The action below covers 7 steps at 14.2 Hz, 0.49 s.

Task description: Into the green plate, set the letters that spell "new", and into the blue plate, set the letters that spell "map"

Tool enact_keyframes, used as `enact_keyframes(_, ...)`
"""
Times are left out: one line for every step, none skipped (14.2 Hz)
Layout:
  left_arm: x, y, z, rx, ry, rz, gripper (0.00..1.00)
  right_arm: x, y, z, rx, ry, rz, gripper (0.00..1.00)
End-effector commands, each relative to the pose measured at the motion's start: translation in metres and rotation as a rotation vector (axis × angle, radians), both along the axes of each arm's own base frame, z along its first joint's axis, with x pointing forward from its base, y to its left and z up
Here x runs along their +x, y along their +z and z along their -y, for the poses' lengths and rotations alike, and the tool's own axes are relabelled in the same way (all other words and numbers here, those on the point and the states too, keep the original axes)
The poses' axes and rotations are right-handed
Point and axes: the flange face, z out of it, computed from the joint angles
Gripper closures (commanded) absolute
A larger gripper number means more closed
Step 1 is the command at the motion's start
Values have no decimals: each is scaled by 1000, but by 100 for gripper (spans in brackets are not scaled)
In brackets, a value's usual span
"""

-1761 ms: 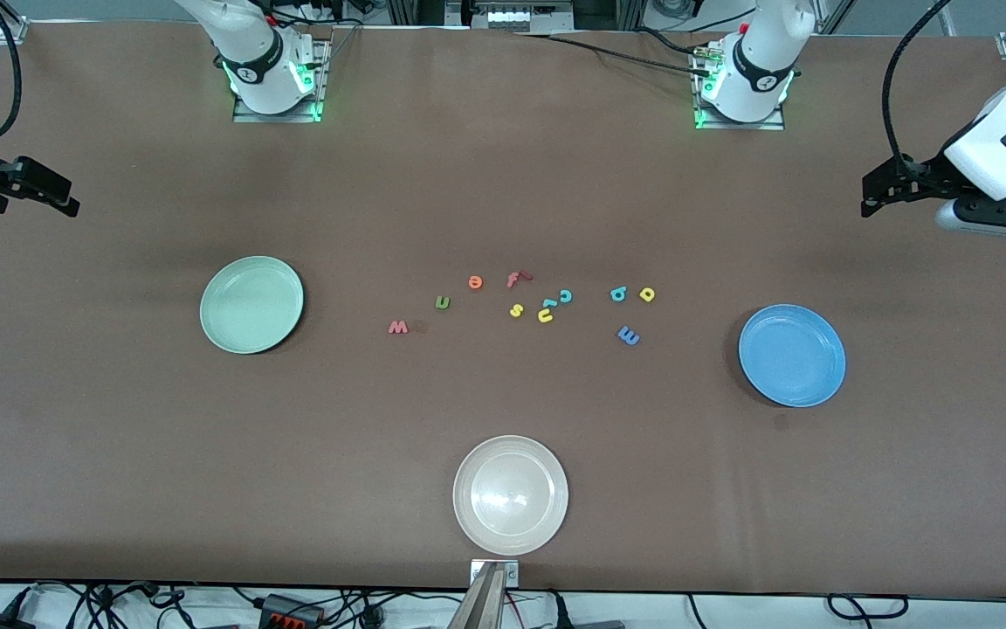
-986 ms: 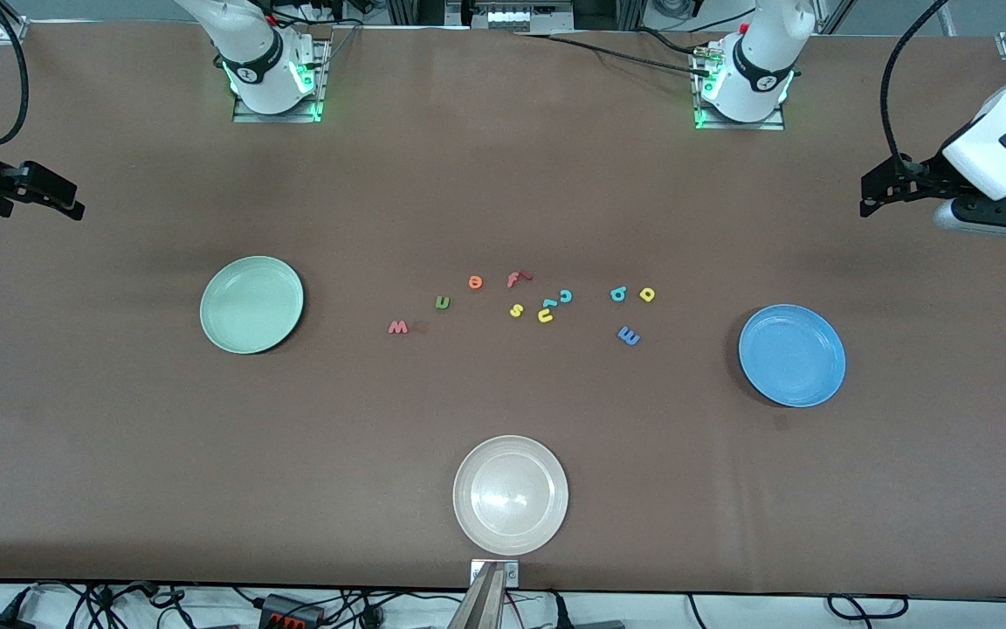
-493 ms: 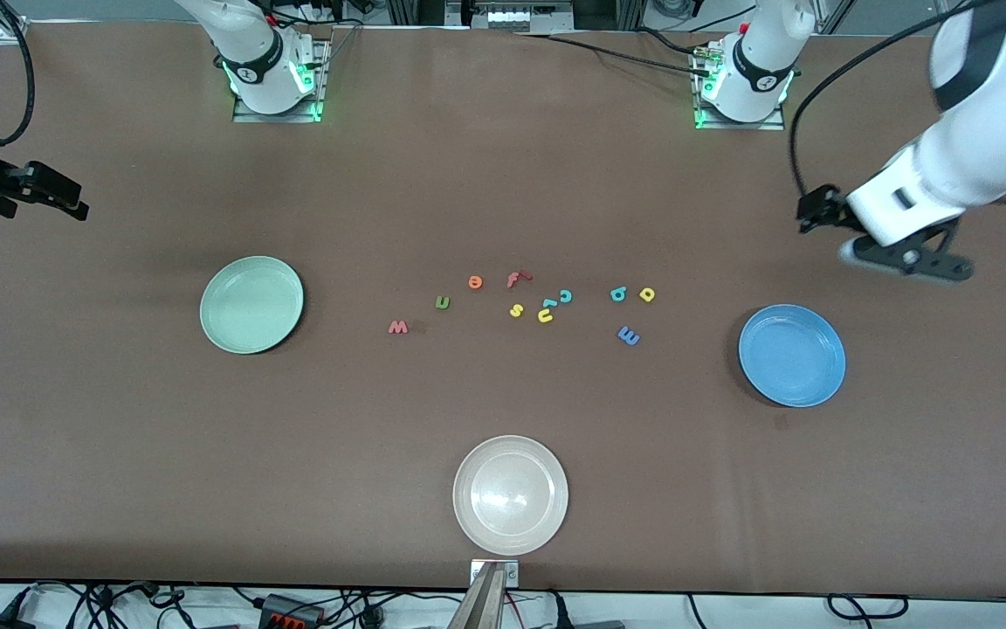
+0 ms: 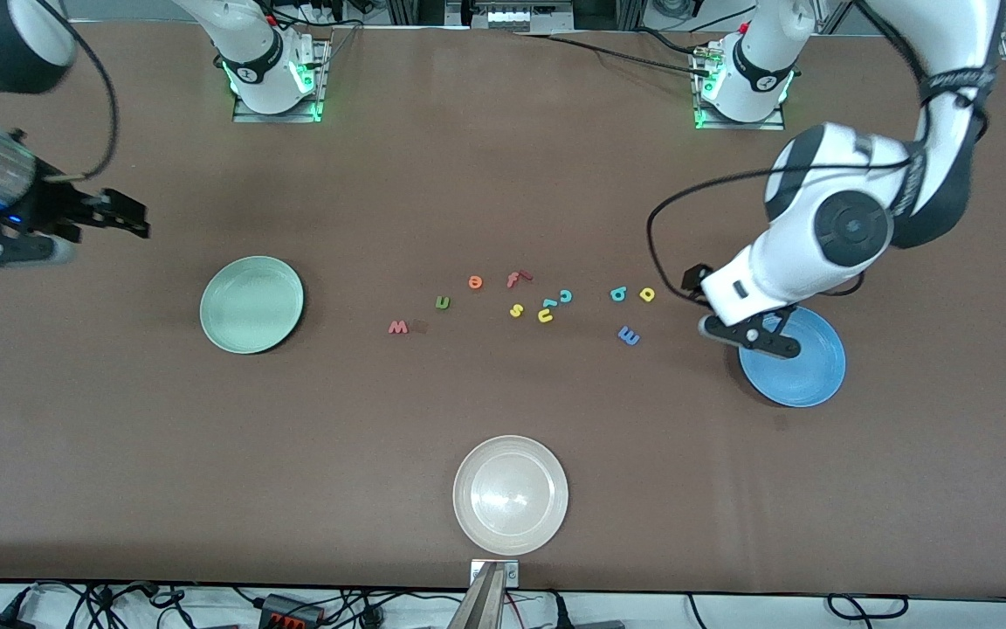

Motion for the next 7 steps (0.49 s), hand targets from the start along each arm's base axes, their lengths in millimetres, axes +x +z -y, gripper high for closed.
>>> enact_keyframes(10, -33, 21, 14, 273, -18, 0, 16, -42, -44, -4, 65, -32, 0)
enact_keyframes(11, -44, 26, 13, 440, -31, 0, 20, -61, -62, -7, 94, -44, 0)
enact_keyframes(11, -61, 35, 29, 534, -36, 0, 24, -79, -81, -8, 124, -46, 0)
enact_keyframes(7, -75, 48, 48, 622, -46, 0, 26, -93, -100, -10, 138, -39, 0)
enact_keyframes(8, -89, 54, 61, 731, -45, 0, 29, -110, -121, -15, 139, -34, 0)
enact_keyframes(9, -106, 62, 70, 871, -39, 0, 29, -124, -142, -21, 133, -26, 0)
enact_keyframes(11, -120, 66, 74, 1007, -29, 0, 27, -140, -165, -29, 116, -22, 0)
